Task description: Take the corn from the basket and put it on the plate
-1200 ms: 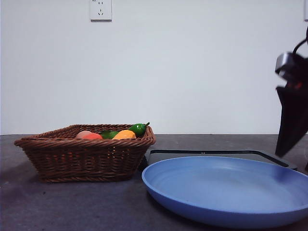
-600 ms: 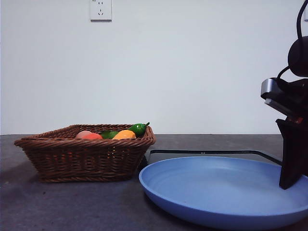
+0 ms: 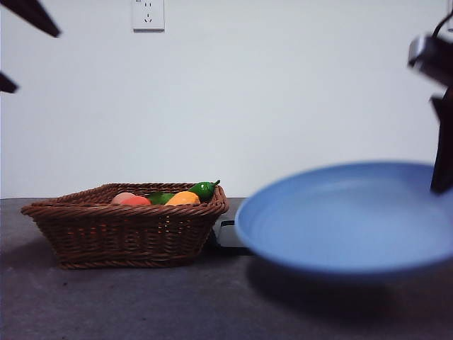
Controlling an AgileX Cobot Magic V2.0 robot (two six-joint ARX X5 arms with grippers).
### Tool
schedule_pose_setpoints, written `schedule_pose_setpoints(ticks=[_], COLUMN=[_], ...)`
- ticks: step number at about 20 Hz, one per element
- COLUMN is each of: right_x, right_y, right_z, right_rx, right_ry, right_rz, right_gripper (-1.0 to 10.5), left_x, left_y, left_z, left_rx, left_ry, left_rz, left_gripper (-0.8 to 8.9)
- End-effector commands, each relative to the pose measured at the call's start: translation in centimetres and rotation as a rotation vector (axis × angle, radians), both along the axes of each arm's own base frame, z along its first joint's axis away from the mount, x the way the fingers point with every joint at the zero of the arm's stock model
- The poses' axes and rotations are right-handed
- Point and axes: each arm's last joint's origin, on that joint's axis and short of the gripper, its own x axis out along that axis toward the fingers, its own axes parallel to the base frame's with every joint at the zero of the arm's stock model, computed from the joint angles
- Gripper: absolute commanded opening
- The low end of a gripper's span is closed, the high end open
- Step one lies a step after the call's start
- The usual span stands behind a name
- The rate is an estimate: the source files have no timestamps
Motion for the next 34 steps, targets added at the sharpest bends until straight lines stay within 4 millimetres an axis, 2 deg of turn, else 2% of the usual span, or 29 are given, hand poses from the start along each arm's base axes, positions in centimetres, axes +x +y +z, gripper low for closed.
schedule_pose_setpoints(ticks=[1, 5, 8, 14, 17, 21, 29, 34], right_x=[-0.4, -2.0, -2.9, -3.7, -3.7, -3.7, -3.7, -3.6], right_y=[-0.3, -1.1, -1.4, -1.4, -1.4, -1.4, -1.4, -1.4], right_z=[2.3, 5.7, 7.5, 8.4, 8.4, 8.4, 8.4, 8.4], right_rx=[0.01, -0.016, -0.01, -0.004, -0.005, -0.005, -0.005, -0.004], right_ry=[-0.078, -0.181, -0.237, -0.278, -0.272, -0.272, -0.276, -0.281], right_rz=[0.0, -0.046, -0.057, -0.057, -0.057, -0.056, -0.057, -0.056], right_gripper=[0.0, 0.0, 0.0, 0.0, 0.0, 0.0, 0.0, 0.0], left_x=[2.1, 6.0, 8.7, 12.6, 13.7, 14.4, 15.0, 15.1], left_y=[-1.3, -4.4, -6.9, -10.5, -11.5, -12.4, -13.4, -13.4], left_z=[0.6, 0.2, -0.5, -3.6, -5.5, -7.0, -9.0, -9.2], left_rx=[0.027, 0.11, 0.172, 0.279, 0.298, 0.316, 0.343, 0.342], left_ry=[0.006, 0.071, 0.099, 0.181, 0.217, 0.214, 0.235, 0.23], left_rz=[-0.016, -0.04, -0.051, -0.071, -0.085, -0.084, -0.084, -0.082], left_gripper=[4.16, 4.16, 4.16, 4.16, 4.16, 4.15, 4.15, 3.67])
